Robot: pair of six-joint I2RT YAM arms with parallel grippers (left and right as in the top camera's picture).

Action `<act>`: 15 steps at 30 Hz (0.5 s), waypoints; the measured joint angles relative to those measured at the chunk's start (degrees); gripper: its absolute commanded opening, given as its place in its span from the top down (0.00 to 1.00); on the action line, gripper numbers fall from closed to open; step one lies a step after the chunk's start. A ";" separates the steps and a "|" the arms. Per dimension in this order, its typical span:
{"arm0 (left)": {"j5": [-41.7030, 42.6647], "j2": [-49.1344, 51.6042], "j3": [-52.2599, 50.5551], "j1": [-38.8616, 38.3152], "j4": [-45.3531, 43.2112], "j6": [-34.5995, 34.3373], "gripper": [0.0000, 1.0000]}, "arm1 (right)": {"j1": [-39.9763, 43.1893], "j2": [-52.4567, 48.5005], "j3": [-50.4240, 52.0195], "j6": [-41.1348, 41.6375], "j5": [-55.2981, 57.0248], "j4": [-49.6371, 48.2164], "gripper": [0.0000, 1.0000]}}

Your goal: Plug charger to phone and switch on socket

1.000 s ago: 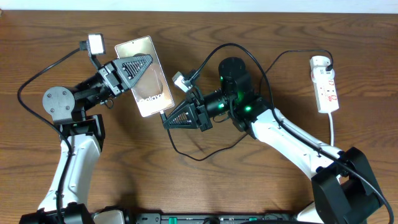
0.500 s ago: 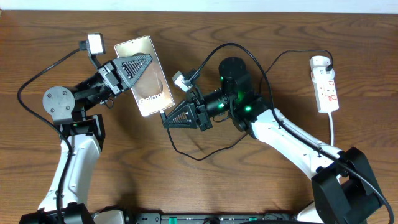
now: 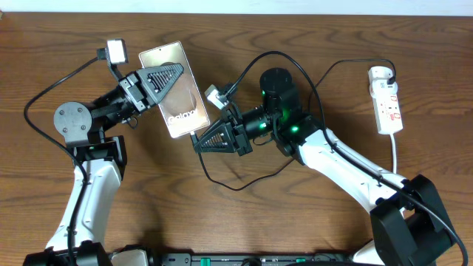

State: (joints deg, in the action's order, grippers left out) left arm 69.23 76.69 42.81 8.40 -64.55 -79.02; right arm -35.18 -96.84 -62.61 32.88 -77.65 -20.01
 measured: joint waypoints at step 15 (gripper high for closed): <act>0.74 0.00 0.00 -0.09 0.02 1.46 0.93 | -0.04 0.00 0.00 0.00 0.11 0.00 0.99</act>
State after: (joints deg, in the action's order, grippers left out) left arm 69.97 76.69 42.81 8.32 -64.53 -77.56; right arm -35.22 -96.84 -62.61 32.88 -77.54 -20.01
